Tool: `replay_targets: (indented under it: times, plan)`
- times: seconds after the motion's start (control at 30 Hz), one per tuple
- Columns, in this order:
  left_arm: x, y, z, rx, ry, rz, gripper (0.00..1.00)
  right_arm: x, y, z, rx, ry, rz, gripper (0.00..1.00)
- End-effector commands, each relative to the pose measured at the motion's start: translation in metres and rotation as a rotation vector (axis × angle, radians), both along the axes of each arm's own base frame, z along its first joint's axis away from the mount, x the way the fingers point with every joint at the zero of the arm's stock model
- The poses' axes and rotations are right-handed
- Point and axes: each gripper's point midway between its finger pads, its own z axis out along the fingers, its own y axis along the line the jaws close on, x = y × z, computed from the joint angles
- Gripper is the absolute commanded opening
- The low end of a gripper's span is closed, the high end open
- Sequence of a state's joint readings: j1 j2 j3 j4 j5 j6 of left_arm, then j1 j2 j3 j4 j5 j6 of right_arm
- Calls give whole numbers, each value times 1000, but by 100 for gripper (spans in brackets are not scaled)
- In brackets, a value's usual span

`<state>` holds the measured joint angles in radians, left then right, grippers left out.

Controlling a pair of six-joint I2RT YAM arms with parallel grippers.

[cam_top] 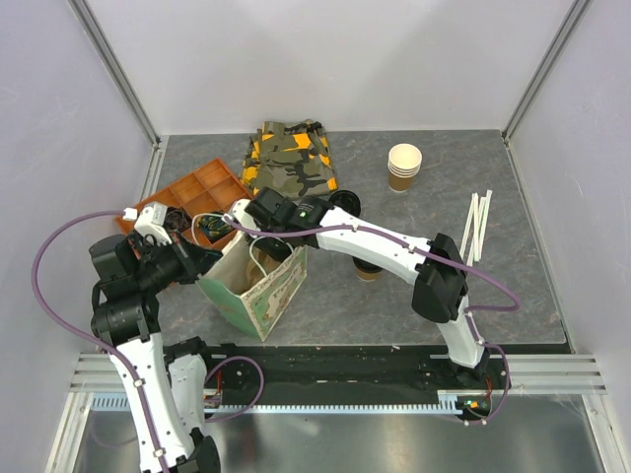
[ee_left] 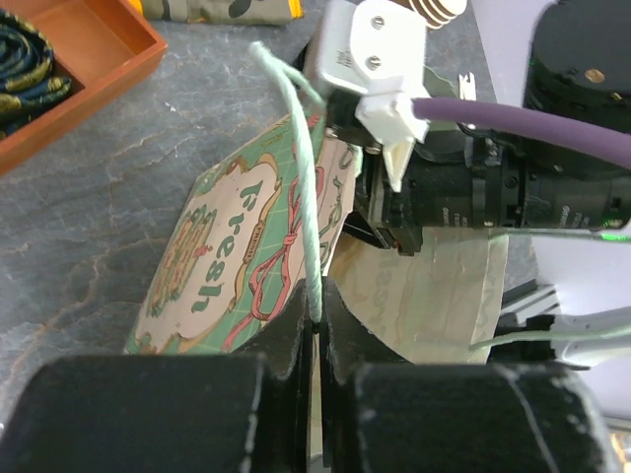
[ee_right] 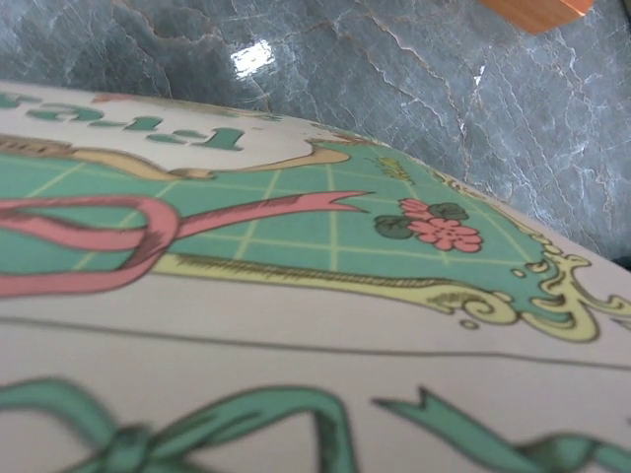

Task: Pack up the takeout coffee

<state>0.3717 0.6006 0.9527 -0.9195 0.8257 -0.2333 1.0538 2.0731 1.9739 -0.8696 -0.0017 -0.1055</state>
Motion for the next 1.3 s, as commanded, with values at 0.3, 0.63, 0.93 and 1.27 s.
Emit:
replay_targets:
  times: [0.3, 0.63, 0.93, 1.27]
  plan:
    - [-20, -12, 6, 136, -177, -133, 2, 12, 9, 45, 76, -74, -41, 39]
    - [-20, -13, 0, 150, -187, -164, 2, 1, 18, 104, 214, -113, 58, 46]
    - [-21, -19, 13, 163, -249, -230, 2, -4, -1, 144, 276, -222, 119, 70]
    - [-35, -40, 28, 125, -349, -399, 2, -13, -25, 181, 346, -342, 172, 84]
